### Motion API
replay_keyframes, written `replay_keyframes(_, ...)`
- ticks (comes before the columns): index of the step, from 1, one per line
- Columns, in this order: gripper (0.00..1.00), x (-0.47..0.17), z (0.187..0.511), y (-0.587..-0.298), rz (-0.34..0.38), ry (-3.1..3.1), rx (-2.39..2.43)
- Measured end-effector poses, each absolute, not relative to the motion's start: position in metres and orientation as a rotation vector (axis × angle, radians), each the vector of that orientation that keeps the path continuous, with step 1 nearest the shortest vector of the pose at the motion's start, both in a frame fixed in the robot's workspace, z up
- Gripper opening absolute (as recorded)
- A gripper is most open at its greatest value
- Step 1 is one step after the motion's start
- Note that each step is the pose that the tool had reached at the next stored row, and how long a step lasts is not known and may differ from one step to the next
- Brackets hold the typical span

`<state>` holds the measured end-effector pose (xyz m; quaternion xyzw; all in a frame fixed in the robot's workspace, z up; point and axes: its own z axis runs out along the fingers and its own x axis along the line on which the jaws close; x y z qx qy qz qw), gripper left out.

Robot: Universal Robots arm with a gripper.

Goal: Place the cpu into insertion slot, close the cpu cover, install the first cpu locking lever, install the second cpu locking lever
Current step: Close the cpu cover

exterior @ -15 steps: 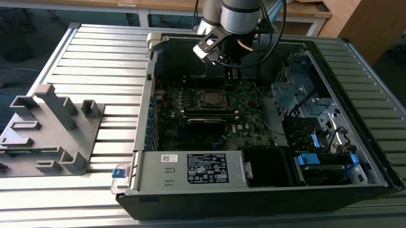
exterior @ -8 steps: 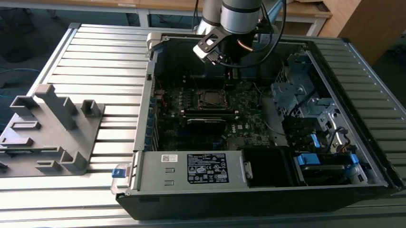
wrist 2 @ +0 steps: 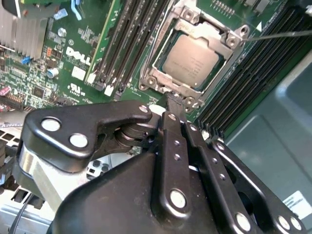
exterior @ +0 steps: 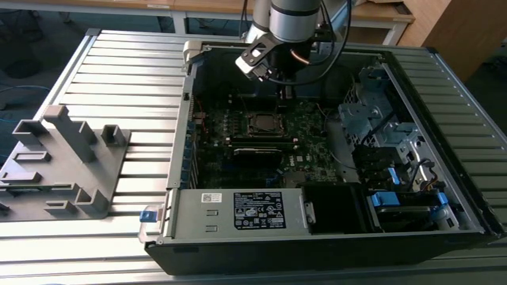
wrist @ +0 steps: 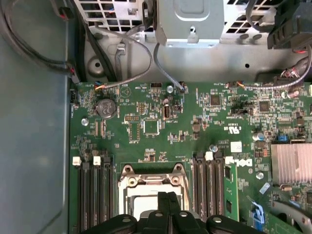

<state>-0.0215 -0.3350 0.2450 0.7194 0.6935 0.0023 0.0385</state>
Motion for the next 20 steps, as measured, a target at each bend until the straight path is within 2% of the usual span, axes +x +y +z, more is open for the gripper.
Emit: replay_keyframes(20, 0.1, -0.0223, 0.2434, -0.335, -0.006, 2.133, 2.212)
